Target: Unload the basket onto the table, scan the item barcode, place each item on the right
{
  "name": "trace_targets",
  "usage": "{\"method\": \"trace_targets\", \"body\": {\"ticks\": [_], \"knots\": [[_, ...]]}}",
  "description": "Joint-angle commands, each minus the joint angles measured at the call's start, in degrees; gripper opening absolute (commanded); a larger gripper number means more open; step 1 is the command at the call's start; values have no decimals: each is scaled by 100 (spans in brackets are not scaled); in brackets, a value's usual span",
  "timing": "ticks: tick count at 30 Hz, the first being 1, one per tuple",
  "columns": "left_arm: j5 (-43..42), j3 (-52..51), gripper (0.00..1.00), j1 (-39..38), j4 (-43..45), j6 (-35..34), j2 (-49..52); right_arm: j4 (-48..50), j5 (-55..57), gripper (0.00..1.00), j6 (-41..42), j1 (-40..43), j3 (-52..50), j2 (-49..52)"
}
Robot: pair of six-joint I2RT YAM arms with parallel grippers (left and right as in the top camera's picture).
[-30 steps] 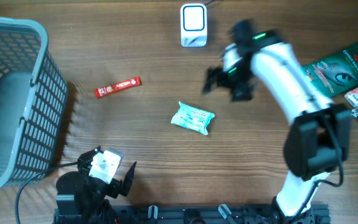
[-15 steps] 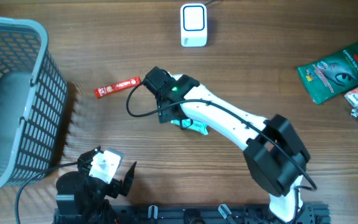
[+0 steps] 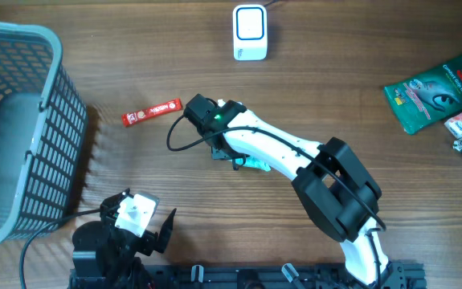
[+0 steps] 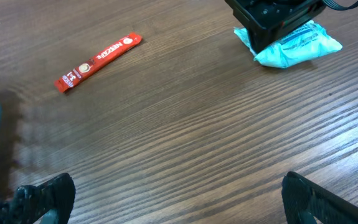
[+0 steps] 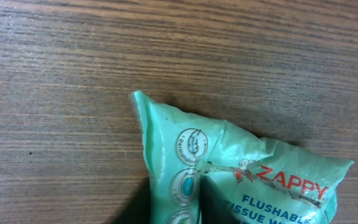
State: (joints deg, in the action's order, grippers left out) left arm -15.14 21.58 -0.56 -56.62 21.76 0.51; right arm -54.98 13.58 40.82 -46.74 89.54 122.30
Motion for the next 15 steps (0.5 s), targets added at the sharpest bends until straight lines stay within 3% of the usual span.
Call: {"method": "trace_targets", "body": {"ticks": [1, 5, 7, 11, 13, 15], "knots": [[-92, -28, 100, 35, -2, 31, -13, -127, -459, 5, 107, -11, 70, 201], [-90, -28, 100, 35, -2, 31, -13, -452, -2070, 5, -815, 319, 979, -50], [-92, -28, 100, 35, -2, 31, -13, -723, -3453, 4, -1335, 739, 1373, -409], [-90, -28, 100, 35, -2, 31, -13, -855, -5685, 4, -2142, 1565, 1405, -898], [-92, -28, 100, 35, -2, 31, -13, -894, -7331, 4, -3053, 2039, 1368, -925], [-90, -28, 100, 35, -2, 31, -13, -896, -8131, 4, -3462, 2240, 1211, -925]]}}
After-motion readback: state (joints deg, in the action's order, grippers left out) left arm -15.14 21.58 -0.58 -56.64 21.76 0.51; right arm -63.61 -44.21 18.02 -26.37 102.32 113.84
